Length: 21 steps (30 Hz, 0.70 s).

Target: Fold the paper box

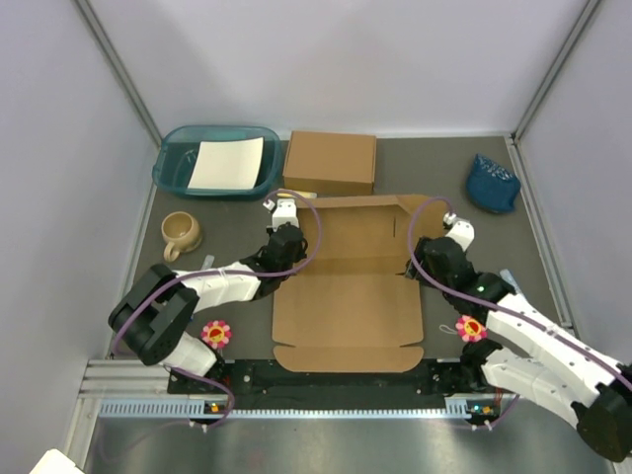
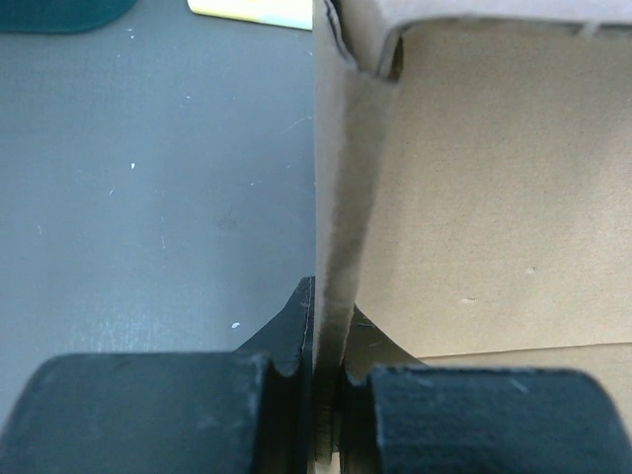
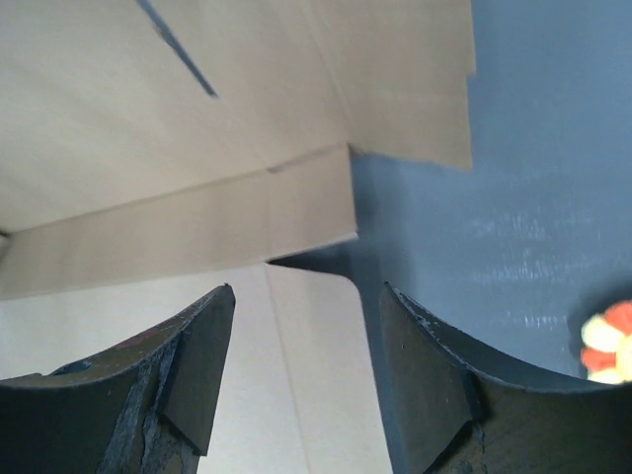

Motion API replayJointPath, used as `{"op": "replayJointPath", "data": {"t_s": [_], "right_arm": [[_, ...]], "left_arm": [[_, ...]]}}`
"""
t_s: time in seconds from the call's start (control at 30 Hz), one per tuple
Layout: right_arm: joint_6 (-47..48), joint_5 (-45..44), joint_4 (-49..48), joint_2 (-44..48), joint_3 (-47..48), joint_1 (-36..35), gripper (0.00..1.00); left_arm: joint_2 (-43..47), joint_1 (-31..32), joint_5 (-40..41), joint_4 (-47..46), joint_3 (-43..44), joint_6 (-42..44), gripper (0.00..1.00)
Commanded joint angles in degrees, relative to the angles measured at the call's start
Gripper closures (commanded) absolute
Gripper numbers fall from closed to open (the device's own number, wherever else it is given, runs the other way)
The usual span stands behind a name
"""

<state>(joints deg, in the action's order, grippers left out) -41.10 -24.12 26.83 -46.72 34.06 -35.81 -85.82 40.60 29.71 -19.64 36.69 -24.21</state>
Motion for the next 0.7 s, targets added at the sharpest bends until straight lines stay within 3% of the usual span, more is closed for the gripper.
{"op": "replayJointPath", "data": {"t_s": [0.0, 0.4, 0.67], "right_arm": [[-6.09, 0.82, -0.80, -4.69, -1.89, 0.39, 0.38], [-4.52, 3.20, -14.95, -12.61, -5.67, 3.03, 0.40], [-2.58, 4.78, -20.76, -17.44, -5.59, 3.56, 0.51]], "left_arm": [[1.36, 0.01, 0.43, 5.22, -0.65, -0.67, 1.00], [2.24, 0.01, -0.62, 4.87, -1.09, 0.65, 1.00], [2.50, 0.18, -1.06, 4.70, -1.62, 0.39, 1.00]]}}
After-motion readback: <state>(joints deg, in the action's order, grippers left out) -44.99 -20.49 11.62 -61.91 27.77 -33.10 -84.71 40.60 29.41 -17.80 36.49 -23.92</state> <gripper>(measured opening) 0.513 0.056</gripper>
